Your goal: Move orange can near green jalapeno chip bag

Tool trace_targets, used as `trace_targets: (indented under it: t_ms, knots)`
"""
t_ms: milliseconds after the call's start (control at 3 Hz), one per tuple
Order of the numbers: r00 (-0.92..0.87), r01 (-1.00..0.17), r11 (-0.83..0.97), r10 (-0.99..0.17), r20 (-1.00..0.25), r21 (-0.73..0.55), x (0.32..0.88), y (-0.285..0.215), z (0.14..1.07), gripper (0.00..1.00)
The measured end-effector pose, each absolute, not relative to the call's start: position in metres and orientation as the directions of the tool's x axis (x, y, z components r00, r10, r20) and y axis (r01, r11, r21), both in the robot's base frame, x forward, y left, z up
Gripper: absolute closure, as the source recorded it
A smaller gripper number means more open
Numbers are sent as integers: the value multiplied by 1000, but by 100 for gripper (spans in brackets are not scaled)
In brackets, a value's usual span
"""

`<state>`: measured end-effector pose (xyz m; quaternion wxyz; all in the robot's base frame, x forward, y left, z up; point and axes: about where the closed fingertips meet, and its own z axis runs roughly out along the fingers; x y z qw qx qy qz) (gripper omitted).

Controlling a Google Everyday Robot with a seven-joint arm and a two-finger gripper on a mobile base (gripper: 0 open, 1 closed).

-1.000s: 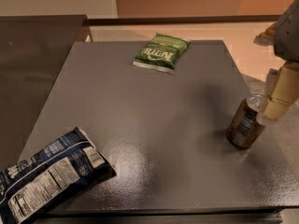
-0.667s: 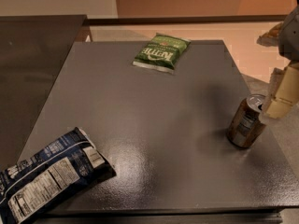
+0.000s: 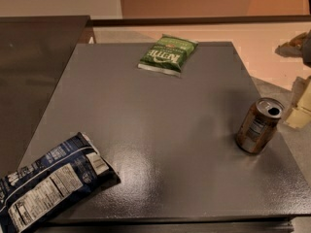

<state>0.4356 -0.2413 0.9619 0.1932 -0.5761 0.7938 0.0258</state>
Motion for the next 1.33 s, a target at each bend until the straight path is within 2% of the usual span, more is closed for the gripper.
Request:
trace_targets:
  t_ms: [1333]
  knots:
    - [-227, -941, 315, -859, -458, -124, 423, -238, 915, 0]
